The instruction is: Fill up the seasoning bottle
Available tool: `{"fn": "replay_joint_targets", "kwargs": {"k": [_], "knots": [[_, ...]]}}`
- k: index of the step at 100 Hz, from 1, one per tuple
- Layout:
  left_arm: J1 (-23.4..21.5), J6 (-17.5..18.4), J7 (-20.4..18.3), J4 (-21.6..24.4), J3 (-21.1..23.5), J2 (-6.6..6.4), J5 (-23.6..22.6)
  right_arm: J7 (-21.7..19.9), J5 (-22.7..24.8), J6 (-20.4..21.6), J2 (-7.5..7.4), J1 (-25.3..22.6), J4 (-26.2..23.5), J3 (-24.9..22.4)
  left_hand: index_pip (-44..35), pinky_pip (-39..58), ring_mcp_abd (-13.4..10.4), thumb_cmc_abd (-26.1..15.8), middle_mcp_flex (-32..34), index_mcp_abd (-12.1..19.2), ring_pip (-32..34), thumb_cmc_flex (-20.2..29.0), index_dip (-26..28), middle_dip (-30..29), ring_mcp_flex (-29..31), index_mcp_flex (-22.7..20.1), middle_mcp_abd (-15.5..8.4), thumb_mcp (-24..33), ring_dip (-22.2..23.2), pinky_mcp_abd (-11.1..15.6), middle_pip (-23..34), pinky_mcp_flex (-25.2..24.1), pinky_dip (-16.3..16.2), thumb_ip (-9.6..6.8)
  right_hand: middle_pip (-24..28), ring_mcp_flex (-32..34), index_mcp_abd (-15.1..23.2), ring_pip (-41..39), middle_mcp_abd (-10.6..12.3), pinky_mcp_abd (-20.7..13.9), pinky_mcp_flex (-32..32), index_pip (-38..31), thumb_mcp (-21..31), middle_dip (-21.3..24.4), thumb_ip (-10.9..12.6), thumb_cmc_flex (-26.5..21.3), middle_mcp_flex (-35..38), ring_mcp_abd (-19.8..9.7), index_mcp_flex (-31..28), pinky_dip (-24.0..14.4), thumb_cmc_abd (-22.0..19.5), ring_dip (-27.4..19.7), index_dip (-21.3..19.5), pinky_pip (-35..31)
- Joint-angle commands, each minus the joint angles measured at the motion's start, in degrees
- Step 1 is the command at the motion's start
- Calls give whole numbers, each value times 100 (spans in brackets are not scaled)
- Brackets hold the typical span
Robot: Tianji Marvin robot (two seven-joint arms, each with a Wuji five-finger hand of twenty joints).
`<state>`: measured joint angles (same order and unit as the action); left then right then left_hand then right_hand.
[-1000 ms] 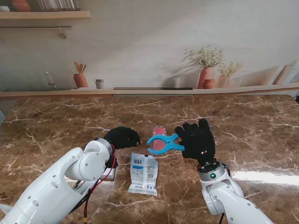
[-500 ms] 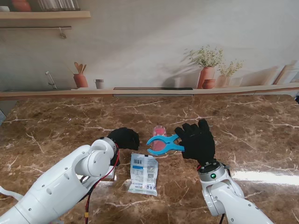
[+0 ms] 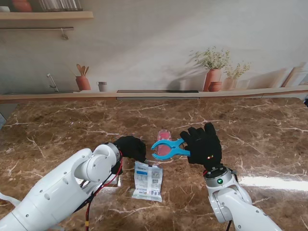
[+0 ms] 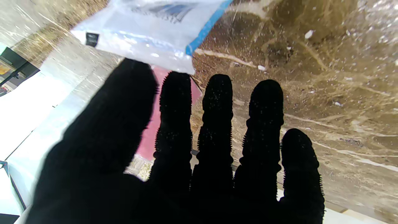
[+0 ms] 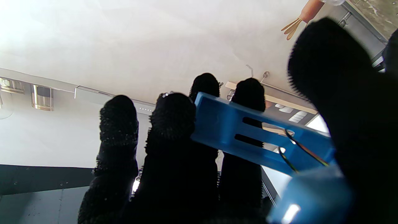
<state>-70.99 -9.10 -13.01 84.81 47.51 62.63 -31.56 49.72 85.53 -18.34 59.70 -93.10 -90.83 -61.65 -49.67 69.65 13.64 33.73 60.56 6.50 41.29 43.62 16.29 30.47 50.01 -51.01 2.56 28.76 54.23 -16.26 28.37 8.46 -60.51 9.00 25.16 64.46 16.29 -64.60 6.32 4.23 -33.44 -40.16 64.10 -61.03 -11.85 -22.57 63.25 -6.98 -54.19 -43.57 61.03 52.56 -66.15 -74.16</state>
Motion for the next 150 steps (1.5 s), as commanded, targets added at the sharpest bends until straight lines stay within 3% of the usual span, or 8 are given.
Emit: {"fn": "replay_joint_targets", "kwargs": {"k": [1, 13, 71, 94, 109, 125, 136, 150], "knots": [[-56, 34, -134, 79, 7, -66, -27, -71, -14, -2, -3, -44, -3, -5, 450, -183, -147, -121, -225, -54, -261, -412, 240, -99, -362, 108, -89, -152, 54, 85, 18, -244, -62, 160, 3352, 13, 978, 59, 826, 53, 66, -2726, 119, -572, 260, -542, 1043, -160, -1034, -149, -593, 197, -872, -3], [-90, 132, -332, 180, -3, -139, -178, -83, -14, 9, -4, -40, -7, 0, 1163, -448, -130, -227, -611, -331, -489, -1071, 480, -163, -714, 238, -37, 328, 18, 152, -168, -479, -56, -108, 3350, 10, 978, 64, 826, 52, 70, -2723, 115, -574, 262, -549, 1040, -160, -1034, -152, -600, 197, -878, 4], [111, 171, -831, 239, -674, -334, -946, -19, -96, -6, 22, -30, 12, 43, 1993, -1364, -253, -320, -1665, -538, -1207, -1087, 584, 438, -1774, 1152, -133, -514, -122, 389, -60, -1024, 54, -280, 3329, -12, 980, 100, 839, 48, 84, -2717, 97, -576, 260, -549, 1015, -162, -1022, -166, -641, 191, -908, 37], [224, 139, -939, 168, -928, -369, -1003, -11, -116, -21, 27, -34, 22, 47, 275, -1580, -247, -151, -1877, -392, -1323, -1003, 2418, 707, -2016, 1176, -119, -119, -110, 516, -62, -1179, 55, -275, 3324, -23, 980, 114, 840, 48, 83, -2713, 78, -575, 249, -542, 1005, -165, -1005, -172, -671, 187, -915, 39], [256, 126, -922, 145, -1009, -367, -1012, -6, -119, -41, 31, -25, 24, 59, -1038, -1460, -255, 264, -1511, 22, -1229, -137, 3442, 611, -1761, 936, -86, 189, -121, 539, -76, -1075, 2, 181, 3312, -35, 980, 138, 845, 46, 89, -2711, 62, -571, 243, -540, 989, -166, -1002, -173, -699, 176, -921, 45], [233, 173, -810, 100, -1008, -338, -949, -19, -114, -59, 30, -18, 31, 62, -1771, -1249, -317, 297, -700, 342, -1041, 49, 4098, 260, -1205, 630, -64, 793, -136, 557, -142, -920, 19, 228, 3299, -42, 980, 155, 854, 46, 91, -2710, 48, -565, 240, -552, 979, -167, -990, -174, -710, 167, -930, 51], [186, 201, -660, 54, -962, -293, -820, -71, -93, -53, 23, -44, 7, 50, -2019, -780, -393, 405, 651, 515, -761, -113, 4659, 283, -165, 484, -124, 1546, -316, 551, -507, -464, -20, 289, 3298, -26, 975, 163, 854, 46, 91, -2716, 56, -562, 245, -557, 991, -165, -990, -176, -697, 160, -940, 52], [95, 261, -469, -3, -870, -231, -602, -170, -86, -25, 14, -80, 5, 40, -2037, -381, -454, 540, 1452, 612, -491, 178, 5145, 246, 332, 536, -390, 1529, -414, 694, -877, -168, 52, 267, 3302, 2, 975, 157, 848, 50, 73, -2733, 95, -558, 270, -551, 1011, -158, -1004, -185, -664, 154, -968, 42]]}}
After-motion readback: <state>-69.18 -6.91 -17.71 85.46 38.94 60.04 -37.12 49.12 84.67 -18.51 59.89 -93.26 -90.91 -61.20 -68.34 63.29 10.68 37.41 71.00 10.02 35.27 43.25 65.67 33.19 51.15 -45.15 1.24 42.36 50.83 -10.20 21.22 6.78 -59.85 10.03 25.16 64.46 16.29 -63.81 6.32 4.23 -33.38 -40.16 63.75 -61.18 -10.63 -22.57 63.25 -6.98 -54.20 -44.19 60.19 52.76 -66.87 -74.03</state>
